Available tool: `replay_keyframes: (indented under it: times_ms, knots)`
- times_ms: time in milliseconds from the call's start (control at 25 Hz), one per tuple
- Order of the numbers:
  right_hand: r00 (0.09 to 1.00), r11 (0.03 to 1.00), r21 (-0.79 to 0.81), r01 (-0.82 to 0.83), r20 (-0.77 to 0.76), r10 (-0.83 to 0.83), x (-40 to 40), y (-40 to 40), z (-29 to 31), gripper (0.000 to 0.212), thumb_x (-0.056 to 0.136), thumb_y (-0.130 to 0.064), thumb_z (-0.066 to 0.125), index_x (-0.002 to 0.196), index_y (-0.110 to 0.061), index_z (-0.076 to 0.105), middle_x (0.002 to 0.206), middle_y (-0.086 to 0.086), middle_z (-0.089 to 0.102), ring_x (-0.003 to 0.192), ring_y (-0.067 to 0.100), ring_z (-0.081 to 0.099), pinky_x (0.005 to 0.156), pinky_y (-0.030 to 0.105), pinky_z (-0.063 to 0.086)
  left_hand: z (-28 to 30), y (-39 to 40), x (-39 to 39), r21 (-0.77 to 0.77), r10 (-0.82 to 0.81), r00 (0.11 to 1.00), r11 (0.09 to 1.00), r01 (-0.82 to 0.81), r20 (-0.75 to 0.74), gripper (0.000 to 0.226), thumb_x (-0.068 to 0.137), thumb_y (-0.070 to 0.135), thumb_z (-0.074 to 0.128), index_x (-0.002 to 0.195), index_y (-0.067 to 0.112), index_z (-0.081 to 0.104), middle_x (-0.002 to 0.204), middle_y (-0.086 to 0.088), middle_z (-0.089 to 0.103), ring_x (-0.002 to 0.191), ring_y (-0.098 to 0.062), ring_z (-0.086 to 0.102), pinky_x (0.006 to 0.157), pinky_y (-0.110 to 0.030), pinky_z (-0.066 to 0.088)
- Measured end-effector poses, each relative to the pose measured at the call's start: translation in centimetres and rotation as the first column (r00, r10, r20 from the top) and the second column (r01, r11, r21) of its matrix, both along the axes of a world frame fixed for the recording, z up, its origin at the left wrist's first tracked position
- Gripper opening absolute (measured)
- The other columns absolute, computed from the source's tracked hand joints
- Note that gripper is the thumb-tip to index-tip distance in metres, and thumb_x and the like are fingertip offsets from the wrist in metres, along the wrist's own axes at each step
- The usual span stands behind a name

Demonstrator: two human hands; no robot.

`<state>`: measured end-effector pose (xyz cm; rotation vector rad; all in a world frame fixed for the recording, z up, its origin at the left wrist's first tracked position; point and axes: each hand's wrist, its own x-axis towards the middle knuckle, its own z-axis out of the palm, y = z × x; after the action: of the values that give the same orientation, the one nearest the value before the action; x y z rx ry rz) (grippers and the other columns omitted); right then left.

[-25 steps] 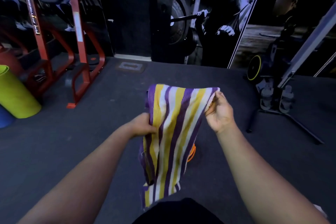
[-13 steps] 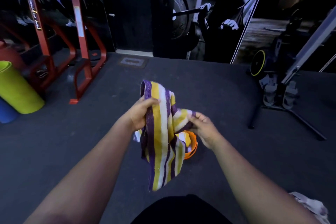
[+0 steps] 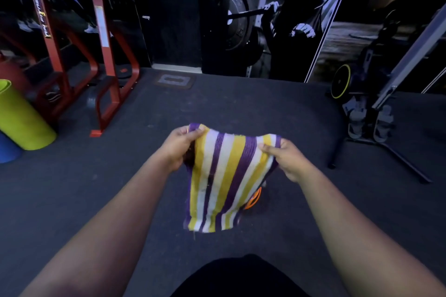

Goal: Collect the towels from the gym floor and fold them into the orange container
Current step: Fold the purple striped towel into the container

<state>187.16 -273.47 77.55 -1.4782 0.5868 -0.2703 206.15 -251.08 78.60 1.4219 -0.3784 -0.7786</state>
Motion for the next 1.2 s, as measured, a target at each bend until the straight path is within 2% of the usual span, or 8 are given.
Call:
replay_keyframes:
  times_ms: [160, 280, 400, 600, 760, 920, 1000, 1200]
  knots:
    - [0.941, 0.905, 0.422, 0.052, 0.284, -0.187, -0.1, -1.5, 1.3, 0.035, 0.092, -0.016, 0.067, 0.126, -0.008, 0.063, 0.118, 0.017, 0.072, 0.106, 0.029, 0.071, 0.092, 0.048, 0.058, 0.4, 0.0, 0.1, 0.164, -0.205, 0.976, 0.968, 0.19, 0.078, 0.014, 0.093, 0.022, 0.074, 0.102, 0.01, 0.074, 0.09, -0.007, 0.078, 0.075, -0.02, 0.074, 0.067, -0.031, 0.06]
    - [0.988, 0.984, 0.106, -0.14, -0.043, 0.145, -0.7, -0.9, 0.1, 0.03, 0.091, -0.007, 0.069, 0.121, -0.006, 0.066, 0.107, 0.008, 0.077, 0.098, 0.022, 0.073, 0.087, 0.036, 0.06, 1.5, -1.4, 0.1, 0.029, 0.047, 0.999, 0.998, -0.047, 0.004, 0.008, 0.1, 0.014, 0.064, 0.097, 0.008, 0.069, 0.081, -0.007, 0.077, 0.074, -0.02, 0.072, 0.068, -0.031, 0.06]
    - [0.999, 0.999, 0.03, 0.034, -0.032, -0.033, -0.6, -0.7, -0.5, 0.011, 0.101, -0.013, 0.058, 0.106, -0.012, 0.067, 0.089, 0.001, 0.076, 0.076, 0.011, 0.068, 0.073, 0.028, 0.053, 2.1, -1.8, 0.4, -0.123, 0.148, 0.971, 0.977, -0.173, -0.189, 0.02, 0.106, 0.017, 0.053, 0.09, 0.01, 0.065, 0.08, -0.007, 0.075, 0.077, -0.021, 0.073, 0.071, -0.032, 0.061]
    - [0.937, 0.956, 0.227, 0.185, 0.253, -0.241, 0.5, -1.2, 1.3, 0.012, 0.104, -0.021, 0.055, 0.112, -0.017, 0.062, 0.101, 0.001, 0.076, 0.087, 0.014, 0.072, 0.076, 0.03, 0.059, 1.5, -2.2, 1.7, 0.111, 0.182, 0.963, 0.972, -0.206, 0.197, 0.021, 0.1, 0.029, 0.064, 0.091, 0.01, 0.069, 0.084, -0.003, 0.072, 0.083, -0.022, 0.068, 0.076, -0.036, 0.056]
    - [0.931, 0.938, -0.147, -0.314, -0.244, 0.273, -0.3, -1.0, -0.3, 0.021, 0.09, -0.005, 0.074, 0.11, -0.009, 0.07, 0.105, 0.005, 0.077, 0.09, 0.015, 0.073, 0.083, 0.034, 0.058, 2.4, -1.9, 2.9, 0.661, -0.08, 0.899, 0.707, -0.253, 0.431, 0.032, 0.088, 0.037, 0.077, 0.083, 0.009, 0.065, 0.084, -0.008, 0.067, 0.086, -0.026, 0.065, 0.078, -0.033, 0.053]
    - [0.999, 0.999, -0.013, 0.047, -0.018, -0.047, 0.0, -0.8, -0.6, 0.009, 0.101, -0.01, 0.059, 0.101, -0.012, 0.068, 0.09, 0.004, 0.077, 0.077, 0.012, 0.071, 0.074, 0.029, 0.056, 1.2, -0.9, 3.4, 0.34, 0.095, 0.977, 0.927, -0.156, 0.19, 0.029, 0.083, 0.03, 0.085, 0.095, 0.012, 0.064, 0.086, -0.009, 0.07, 0.068, -0.021, 0.064, 0.054, -0.024, 0.051]
    - [0.988, 0.985, 0.107, 0.134, 0.063, -0.142, 0.3, -1.2, -0.3, 0.011, 0.104, -0.014, 0.053, 0.105, -0.013, 0.065, 0.092, 0.005, 0.076, 0.079, 0.013, 0.072, 0.072, 0.027, 0.057, 0.7, -0.4, 3.2, 0.335, -0.04, 0.99, 0.942, -0.006, 0.132, 0.037, 0.08, 0.027, 0.087, 0.107, 0.019, 0.063, 0.092, -0.003, 0.073, 0.072, -0.016, 0.068, 0.058, -0.027, 0.054]
    - [0.94, 0.916, -0.231, 0.327, -0.02, -0.34, 0.8, -2.0, -1.1, 0.018, 0.095, -0.02, 0.07, 0.108, -0.014, 0.059, 0.101, 0.014, 0.073, 0.087, 0.02, 0.071, 0.079, 0.037, 0.058, -0.7, -0.8, 4.2, 0.282, 0.18, 0.93, 0.919, -0.275, 0.321, 0.061, 0.082, 0.027, 0.086, 0.128, 0.02, 0.047, 0.105, -0.008, 0.06, 0.091, -0.023, 0.065, 0.083, -0.04, 0.058]
